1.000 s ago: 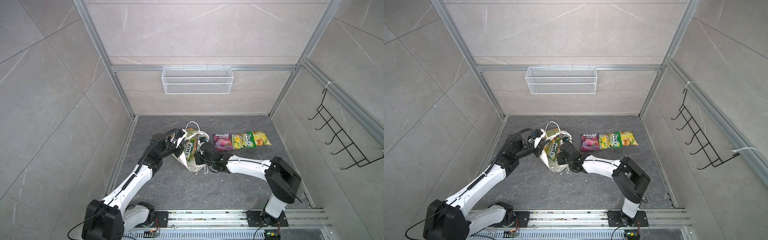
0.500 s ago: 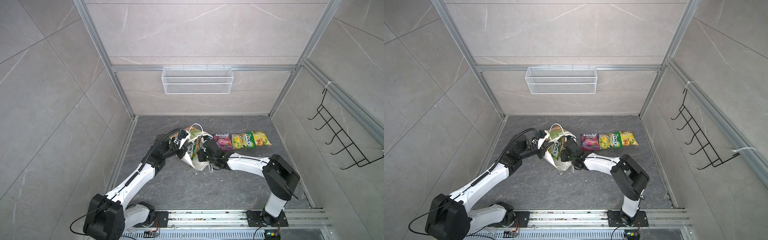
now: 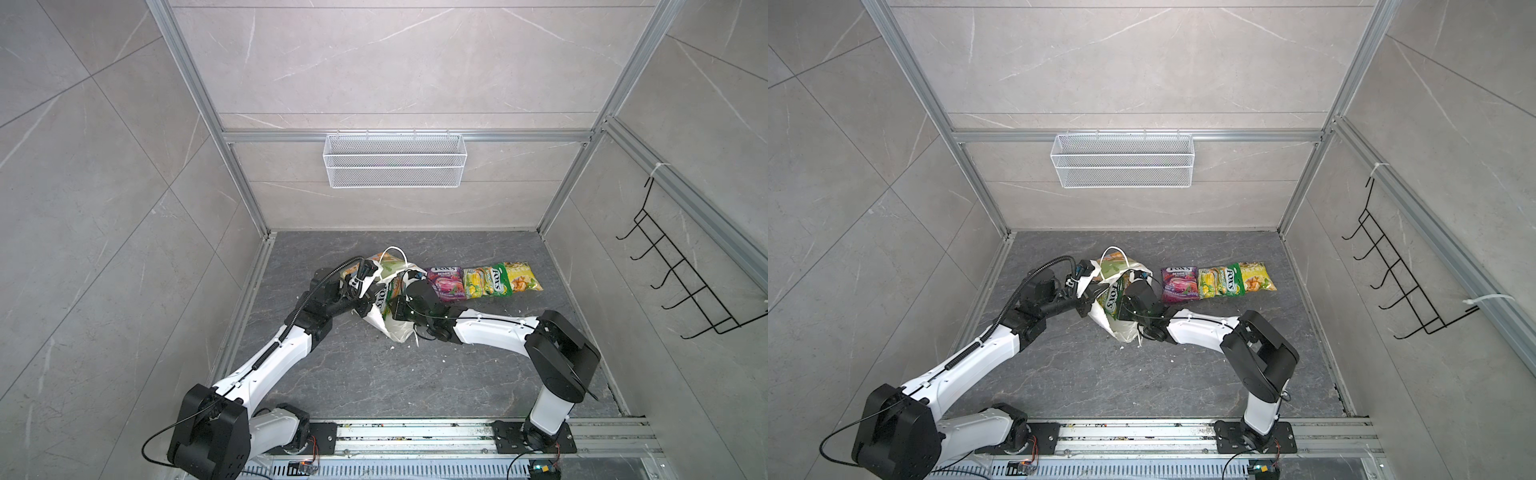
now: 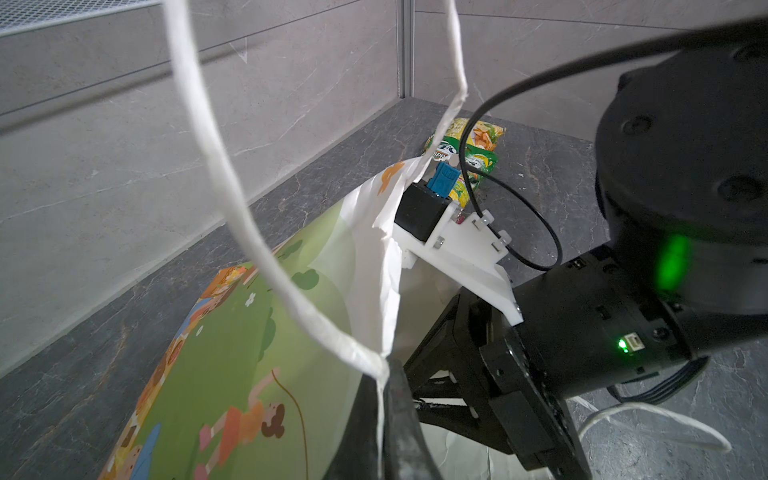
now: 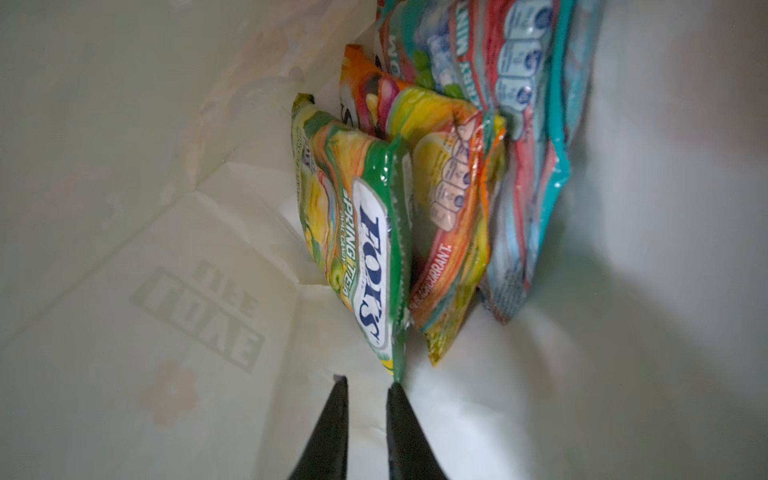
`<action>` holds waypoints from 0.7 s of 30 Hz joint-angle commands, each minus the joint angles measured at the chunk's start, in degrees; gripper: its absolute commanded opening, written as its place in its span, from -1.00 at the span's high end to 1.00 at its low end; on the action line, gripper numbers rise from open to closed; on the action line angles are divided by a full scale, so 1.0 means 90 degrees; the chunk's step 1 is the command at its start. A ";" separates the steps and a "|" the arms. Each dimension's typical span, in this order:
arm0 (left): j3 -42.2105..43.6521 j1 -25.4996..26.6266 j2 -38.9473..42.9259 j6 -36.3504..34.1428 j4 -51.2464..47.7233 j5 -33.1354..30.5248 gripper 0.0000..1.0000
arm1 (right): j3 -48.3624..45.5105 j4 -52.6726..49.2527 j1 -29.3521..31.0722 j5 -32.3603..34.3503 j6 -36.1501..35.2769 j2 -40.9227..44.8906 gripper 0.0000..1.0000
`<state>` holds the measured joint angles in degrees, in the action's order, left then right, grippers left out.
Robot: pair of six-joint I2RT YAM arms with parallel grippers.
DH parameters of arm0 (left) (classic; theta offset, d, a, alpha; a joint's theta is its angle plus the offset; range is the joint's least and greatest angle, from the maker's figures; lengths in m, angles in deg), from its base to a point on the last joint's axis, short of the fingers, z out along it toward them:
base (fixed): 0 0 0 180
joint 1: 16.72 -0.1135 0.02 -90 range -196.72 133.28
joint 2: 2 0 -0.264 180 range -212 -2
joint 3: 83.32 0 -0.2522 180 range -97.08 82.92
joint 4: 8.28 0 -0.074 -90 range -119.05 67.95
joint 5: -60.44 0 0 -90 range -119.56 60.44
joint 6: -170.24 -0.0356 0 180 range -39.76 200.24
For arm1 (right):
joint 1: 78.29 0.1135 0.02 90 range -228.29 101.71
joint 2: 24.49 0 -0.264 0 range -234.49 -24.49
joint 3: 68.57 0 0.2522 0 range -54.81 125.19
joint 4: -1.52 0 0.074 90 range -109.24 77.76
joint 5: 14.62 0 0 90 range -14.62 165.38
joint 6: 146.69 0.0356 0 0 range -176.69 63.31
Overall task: Take the snacks out of the paper bag
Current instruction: 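Reach the right gripper into the bag opening held by the left gripper, then close the right gripper on the green FOX'S SPRING TEA packet inside the bag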
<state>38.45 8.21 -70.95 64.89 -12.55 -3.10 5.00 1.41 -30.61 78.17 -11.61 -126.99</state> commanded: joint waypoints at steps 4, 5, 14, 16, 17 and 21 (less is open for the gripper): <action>-0.0223 0.0076 0.0000 0.0036 0.0476 0.0123 1.00 | 0.0079 0.0386 0.0062 0.0129 0.0426 -0.0615 0.54; -0.0223 0.0077 0.0004 0.0036 0.0469 0.0135 1.00 | 0.0092 0.0366 0.0059 0.0177 0.0484 -0.0687 0.53; -0.0251 0.0097 -0.0073 0.0036 0.0466 0.0172 1.00 | 0.0195 0.0616 0.0058 0.0505 0.0626 -0.0890 0.40; -0.0264 0.0110 -0.0064 0.0034 0.0434 0.0166 1.00 | 0.0210 0.0602 0.0068 0.0496 0.0571 -0.0773 0.40; -0.0264 0.0111 -0.0049 0.0036 0.0432 0.0172 1.00 | 0.0176 0.0557 0.0076 0.0538 0.0525 -0.0661 0.40; -0.0262 0.0111 -0.0035 0.0077 0.0424 0.0143 1.00 | -0.0238 0.0673 0.0128 0.0565 0.0171 -0.0100 0.38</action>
<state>38.45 8.78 -72.00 64.89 -12.81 -3.91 4.30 6.41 -30.15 81.71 -7.54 -132.61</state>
